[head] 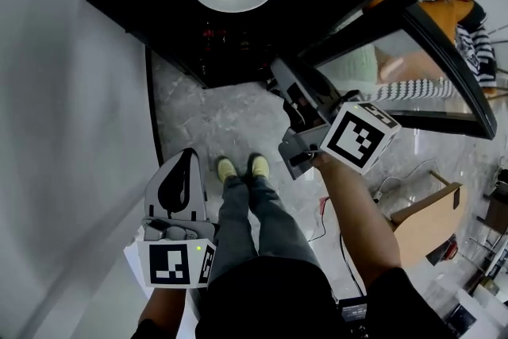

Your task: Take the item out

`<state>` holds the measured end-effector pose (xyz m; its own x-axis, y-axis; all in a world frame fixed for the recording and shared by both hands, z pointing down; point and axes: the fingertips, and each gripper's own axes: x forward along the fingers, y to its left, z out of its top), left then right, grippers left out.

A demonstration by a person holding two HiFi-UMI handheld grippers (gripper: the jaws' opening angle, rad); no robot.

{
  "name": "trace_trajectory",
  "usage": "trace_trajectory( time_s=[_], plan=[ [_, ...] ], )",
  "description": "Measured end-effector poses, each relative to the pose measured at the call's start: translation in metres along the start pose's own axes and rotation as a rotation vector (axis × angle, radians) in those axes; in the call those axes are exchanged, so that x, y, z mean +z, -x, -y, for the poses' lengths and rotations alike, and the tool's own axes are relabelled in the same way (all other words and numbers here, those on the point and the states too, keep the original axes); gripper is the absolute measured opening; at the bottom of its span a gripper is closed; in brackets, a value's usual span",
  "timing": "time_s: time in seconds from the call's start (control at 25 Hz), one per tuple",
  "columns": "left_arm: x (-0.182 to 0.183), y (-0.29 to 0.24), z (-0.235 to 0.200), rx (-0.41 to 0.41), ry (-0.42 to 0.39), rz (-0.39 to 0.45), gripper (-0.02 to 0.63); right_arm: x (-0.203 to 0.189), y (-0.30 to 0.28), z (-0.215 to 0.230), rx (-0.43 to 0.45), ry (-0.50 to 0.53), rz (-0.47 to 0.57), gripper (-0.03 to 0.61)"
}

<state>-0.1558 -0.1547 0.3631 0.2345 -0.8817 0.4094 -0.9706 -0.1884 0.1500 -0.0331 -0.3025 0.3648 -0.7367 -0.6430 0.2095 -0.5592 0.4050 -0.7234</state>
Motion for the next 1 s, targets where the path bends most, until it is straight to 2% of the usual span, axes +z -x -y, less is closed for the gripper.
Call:
trace_trajectory(
  time_s=[0.24,0.4,0.56,0.84,1.0],
  plan=[
    [-0.023,-0.018,-0.016,0.013,0.027,-0.025,0.009,0.006,-0.045,0.011,0.049,-0.046,0.034,0.072],
    [-0.033,-0.03,-0.016,0.0,0.039,-0.026,0.009,0.004,-0.071,0.018,0.058,-0.123,0.032,0.104],
    [-0.034,-0.038,-0.015,-0.009,0.041,-0.027,0.009,0.003,-0.085,0.026,0.043,-0.175,0.027,0.122],
    [-0.031,-0.058,-0.029,-0.009,0.038,-0.057,0.009,0.021,-0.118,0.029,0.104,-0.301,0.064,0.167],
    [-0.035,-0.057,-0.032,-0.01,0.044,-0.066,0.009,0.023,-0.125,0.035,0.096,-0.355,0.078,0.17]
  ],
)
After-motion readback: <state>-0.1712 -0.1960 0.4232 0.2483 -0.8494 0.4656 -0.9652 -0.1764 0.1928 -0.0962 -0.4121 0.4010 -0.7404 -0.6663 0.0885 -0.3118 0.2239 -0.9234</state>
